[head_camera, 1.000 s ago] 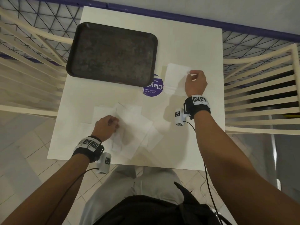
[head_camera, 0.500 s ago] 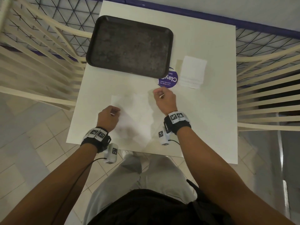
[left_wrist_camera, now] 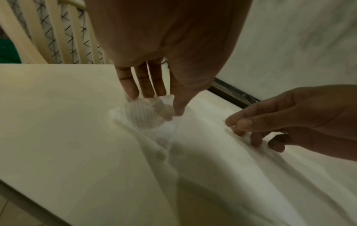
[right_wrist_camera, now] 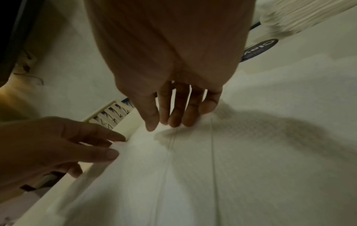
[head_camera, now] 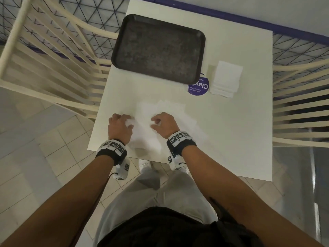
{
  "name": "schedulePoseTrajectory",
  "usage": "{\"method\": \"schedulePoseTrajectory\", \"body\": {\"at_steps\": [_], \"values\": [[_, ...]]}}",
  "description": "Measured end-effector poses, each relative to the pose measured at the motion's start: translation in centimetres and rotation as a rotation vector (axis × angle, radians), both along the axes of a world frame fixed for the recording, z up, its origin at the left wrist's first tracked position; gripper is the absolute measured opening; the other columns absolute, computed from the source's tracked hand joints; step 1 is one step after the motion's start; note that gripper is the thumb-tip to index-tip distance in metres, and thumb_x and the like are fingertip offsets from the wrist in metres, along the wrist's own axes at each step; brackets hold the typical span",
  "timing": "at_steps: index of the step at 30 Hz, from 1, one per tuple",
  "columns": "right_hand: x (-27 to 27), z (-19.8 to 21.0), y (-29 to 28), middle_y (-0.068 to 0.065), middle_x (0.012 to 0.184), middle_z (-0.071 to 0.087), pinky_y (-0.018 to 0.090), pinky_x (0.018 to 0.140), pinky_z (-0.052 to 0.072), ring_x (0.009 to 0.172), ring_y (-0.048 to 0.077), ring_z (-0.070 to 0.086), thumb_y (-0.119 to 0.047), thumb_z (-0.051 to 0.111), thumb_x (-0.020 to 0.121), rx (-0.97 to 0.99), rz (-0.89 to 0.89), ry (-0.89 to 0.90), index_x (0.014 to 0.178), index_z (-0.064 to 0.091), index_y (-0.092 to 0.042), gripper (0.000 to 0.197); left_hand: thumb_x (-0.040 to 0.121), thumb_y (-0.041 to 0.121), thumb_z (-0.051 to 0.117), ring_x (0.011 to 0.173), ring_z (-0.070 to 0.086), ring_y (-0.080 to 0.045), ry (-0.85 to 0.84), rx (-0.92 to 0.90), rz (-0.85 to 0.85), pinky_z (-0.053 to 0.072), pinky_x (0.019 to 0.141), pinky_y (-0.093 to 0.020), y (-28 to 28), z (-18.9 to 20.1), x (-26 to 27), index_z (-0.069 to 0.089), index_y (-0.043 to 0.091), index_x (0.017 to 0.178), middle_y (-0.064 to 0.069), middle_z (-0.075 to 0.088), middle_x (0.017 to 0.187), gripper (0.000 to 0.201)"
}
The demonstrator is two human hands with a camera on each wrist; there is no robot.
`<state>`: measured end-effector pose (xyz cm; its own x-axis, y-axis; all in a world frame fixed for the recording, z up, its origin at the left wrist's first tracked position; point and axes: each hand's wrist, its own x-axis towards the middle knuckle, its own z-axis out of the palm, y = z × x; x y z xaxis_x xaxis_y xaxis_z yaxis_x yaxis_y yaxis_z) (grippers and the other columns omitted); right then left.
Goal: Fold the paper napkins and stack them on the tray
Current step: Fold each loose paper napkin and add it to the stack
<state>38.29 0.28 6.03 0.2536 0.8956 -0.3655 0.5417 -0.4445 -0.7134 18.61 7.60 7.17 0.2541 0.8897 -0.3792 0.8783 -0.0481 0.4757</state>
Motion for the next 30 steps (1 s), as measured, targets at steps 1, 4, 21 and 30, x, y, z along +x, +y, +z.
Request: {"method": "schedulePoseTrajectory", "body": {"at_steps": [1,4,21,30], "values": [[-0.2,-0.1,0.0,-0.002,0.091,0.063,0.029,0.085,0.051,0.086,0.016,0.062,-0.021,0.080,0.080,-0.004,-0.008,-0.006,0.102,0.074,-0.016,0.023,0.091,0.017,0.072,0.121,0.048,-0.035,-0.011,0.004,-0.005,0.048,0.100,-0.050,0.0,-0.1,0.0,0.069,0.017,0.120,-0.013,0.054,0.126,0.030],[-0.4,-0.4,0.0,-0.001,0.091,0.063,0.028,0.085,0.051,0.084,0.014,0.061,-0.017,0.080,0.080,-0.011,-0.046,-0.018,0.100,0.073,-0.015,0.021,0.093,0.024,0.072,0.115,0.050,-0.036,-0.037,0.016,-0.008,0.050,0.095,-0.050,0.0,-0.1,-0.1,0.072,0.017,0.110,-0.013,0.057,0.120,0.019],[0.3,-0.6,-1.1,0.007,0.099,0.067,0.016,0.081,0.046,0.084,0.014,0.059,0.001,0.069,0.081,0.045,-0.061,0.034,0.103,0.071,-0.009,0.024,0.090,0.042,0.076,0.114,0.064,-0.031,-0.061,-0.164,0.173,0.053,0.095,-0.039,0.5,0.6,2.5,0.072,0.015,0.107,-0.010,0.072,0.116,0.032],[0.6,0.0,-1.1,0.007,0.099,0.068,0.014,0.082,0.045,0.083,0.015,0.060,0.001,0.059,0.085,0.051,-0.097,0.076,0.105,0.072,-0.009,0.025,0.092,0.029,0.072,0.103,0.063,-0.029,-0.126,0.025,0.091,0.051,0.094,-0.046,0.4,1.0,2.7,0.063,0.025,0.088,-0.003,0.069,0.104,0.011]]}}
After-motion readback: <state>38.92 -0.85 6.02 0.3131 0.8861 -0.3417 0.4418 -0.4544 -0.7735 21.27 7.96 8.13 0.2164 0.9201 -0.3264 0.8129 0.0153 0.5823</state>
